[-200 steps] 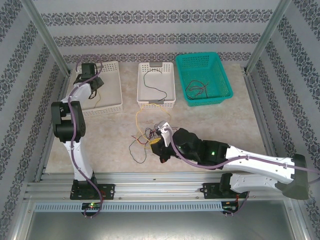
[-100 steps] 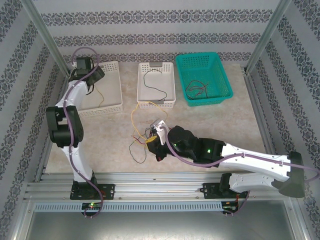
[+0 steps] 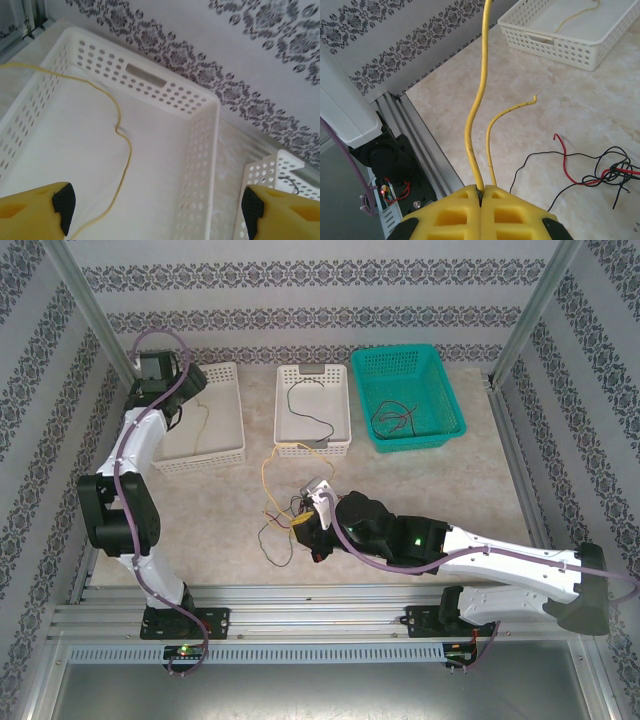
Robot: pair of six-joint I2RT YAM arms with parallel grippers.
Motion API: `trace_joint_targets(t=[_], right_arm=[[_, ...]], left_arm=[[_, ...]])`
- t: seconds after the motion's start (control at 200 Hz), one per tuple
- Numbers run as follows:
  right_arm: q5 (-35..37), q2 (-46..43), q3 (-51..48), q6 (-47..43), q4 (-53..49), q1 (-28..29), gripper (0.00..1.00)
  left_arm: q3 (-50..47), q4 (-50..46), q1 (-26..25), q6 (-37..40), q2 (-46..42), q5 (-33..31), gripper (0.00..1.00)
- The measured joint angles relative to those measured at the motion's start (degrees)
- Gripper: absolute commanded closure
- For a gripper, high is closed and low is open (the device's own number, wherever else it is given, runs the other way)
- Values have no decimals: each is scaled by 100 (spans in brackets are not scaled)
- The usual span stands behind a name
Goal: Untangle the cables
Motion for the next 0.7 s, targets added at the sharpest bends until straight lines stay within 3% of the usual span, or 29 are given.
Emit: trace_joint_targets(t=[0.205, 0.395, 0.704], right_arm=[[-92, 44, 70, -2, -35, -76, 100], [-754, 732, 898, -26, -157, -758, 100], [-2398, 3375, 4113, -133, -826, -1458, 100]], left_arm=[[-640, 0, 2, -284, -752, 85, 12], [-1266, 22, 2, -579, -2356, 164, 9], [-2380, -428, 13, -562, -5379, -522, 0]])
